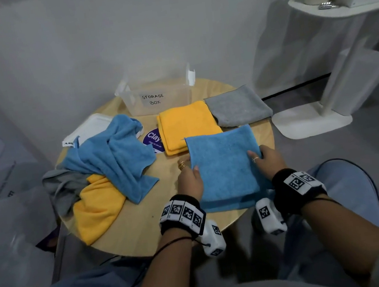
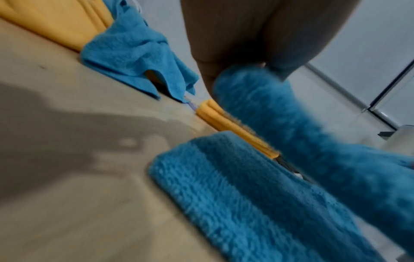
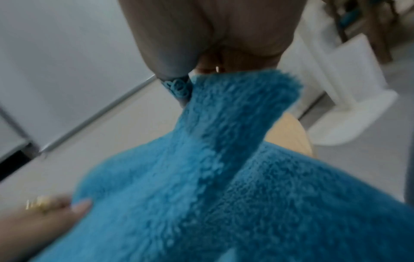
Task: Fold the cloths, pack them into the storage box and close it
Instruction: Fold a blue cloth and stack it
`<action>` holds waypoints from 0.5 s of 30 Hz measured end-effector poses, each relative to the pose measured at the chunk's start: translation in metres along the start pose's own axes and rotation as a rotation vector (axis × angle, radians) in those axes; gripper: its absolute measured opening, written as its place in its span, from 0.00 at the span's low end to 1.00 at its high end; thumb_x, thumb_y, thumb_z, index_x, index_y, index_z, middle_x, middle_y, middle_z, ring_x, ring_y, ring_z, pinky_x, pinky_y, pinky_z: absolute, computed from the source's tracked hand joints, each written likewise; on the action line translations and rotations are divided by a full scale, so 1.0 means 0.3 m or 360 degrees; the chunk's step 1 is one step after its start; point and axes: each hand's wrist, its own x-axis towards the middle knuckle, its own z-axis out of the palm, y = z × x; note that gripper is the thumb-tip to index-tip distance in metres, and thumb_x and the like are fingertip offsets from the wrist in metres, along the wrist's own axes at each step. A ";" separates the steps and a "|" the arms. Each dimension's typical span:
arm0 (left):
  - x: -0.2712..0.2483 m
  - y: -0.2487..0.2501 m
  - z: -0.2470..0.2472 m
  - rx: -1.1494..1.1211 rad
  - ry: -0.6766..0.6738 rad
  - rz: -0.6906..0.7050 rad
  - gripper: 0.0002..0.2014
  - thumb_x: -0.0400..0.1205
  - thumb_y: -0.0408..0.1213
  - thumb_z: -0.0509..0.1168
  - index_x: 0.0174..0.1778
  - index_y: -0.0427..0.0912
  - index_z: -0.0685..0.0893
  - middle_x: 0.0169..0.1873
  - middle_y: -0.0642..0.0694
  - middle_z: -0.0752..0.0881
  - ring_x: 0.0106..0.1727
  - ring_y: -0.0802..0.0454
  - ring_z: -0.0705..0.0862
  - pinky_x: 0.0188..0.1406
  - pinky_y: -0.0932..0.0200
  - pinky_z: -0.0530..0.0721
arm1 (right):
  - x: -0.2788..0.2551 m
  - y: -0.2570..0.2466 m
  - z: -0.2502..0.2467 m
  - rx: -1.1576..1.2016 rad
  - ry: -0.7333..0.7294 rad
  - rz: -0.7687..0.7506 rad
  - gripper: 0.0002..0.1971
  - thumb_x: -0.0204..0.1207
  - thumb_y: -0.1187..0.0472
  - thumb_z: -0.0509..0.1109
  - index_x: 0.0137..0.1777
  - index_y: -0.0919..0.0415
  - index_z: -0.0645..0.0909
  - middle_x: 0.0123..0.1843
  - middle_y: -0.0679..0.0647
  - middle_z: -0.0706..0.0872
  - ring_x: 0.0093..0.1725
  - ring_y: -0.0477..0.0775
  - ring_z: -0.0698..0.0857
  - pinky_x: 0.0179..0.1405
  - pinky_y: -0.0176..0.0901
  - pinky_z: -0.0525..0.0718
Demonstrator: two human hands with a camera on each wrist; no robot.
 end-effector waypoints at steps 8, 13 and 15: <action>-0.004 -0.082 0.017 0.0360 -0.0356 -0.0001 0.18 0.86 0.30 0.52 0.70 0.49 0.74 0.66 0.40 0.73 0.58 0.43 0.81 0.56 0.55 0.77 | -0.031 0.072 0.074 -0.0125 -0.0270 0.0045 0.31 0.81 0.66 0.59 0.80 0.47 0.54 0.52 0.64 0.78 0.48 0.62 0.79 0.50 0.49 0.75; -0.030 -0.045 -0.005 0.0799 -0.0444 0.0022 0.33 0.82 0.46 0.63 0.81 0.51 0.58 0.80 0.42 0.47 0.78 0.39 0.58 0.76 0.47 0.65 | -0.055 0.015 0.074 -0.0565 -0.0076 0.0063 0.29 0.79 0.58 0.63 0.78 0.57 0.60 0.76 0.67 0.61 0.68 0.68 0.72 0.68 0.53 0.72; -0.030 -0.022 -0.051 0.0990 -0.0335 0.0082 0.35 0.80 0.49 0.65 0.81 0.53 0.57 0.81 0.42 0.40 0.79 0.38 0.53 0.75 0.43 0.65 | -0.077 -0.048 0.091 -0.0719 0.0006 -0.0162 0.31 0.78 0.54 0.64 0.79 0.58 0.59 0.81 0.65 0.53 0.76 0.67 0.63 0.73 0.55 0.67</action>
